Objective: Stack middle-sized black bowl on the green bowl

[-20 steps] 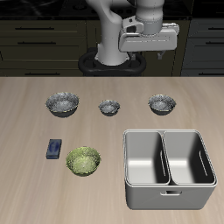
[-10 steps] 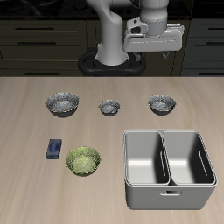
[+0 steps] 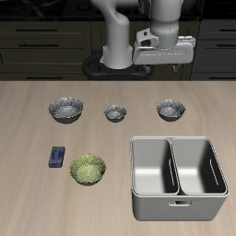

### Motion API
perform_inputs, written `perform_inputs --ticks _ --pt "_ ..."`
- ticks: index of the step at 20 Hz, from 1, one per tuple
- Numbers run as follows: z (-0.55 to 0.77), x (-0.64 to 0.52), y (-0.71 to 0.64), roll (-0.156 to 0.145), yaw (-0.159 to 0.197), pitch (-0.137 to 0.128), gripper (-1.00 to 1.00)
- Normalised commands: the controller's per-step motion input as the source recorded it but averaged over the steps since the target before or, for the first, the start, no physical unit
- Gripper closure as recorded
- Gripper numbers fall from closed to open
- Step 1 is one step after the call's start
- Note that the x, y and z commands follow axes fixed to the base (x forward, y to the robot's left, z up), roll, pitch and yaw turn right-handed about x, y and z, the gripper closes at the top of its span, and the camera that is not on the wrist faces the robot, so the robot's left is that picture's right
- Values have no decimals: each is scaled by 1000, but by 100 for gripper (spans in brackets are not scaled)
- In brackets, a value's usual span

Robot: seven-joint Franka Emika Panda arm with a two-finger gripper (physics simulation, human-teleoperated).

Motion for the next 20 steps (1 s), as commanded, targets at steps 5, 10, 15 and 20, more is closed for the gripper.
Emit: perform_inputs --ticks 5,10,15,20 --pt "-303 -43 86 -8 46 -21 -100" --pt "-295 14 65 9 20 38 -100" --pt "-271 39 -3 6 -4 36 -100" --pt "-118 -55 21 6 -10 -29 -100"
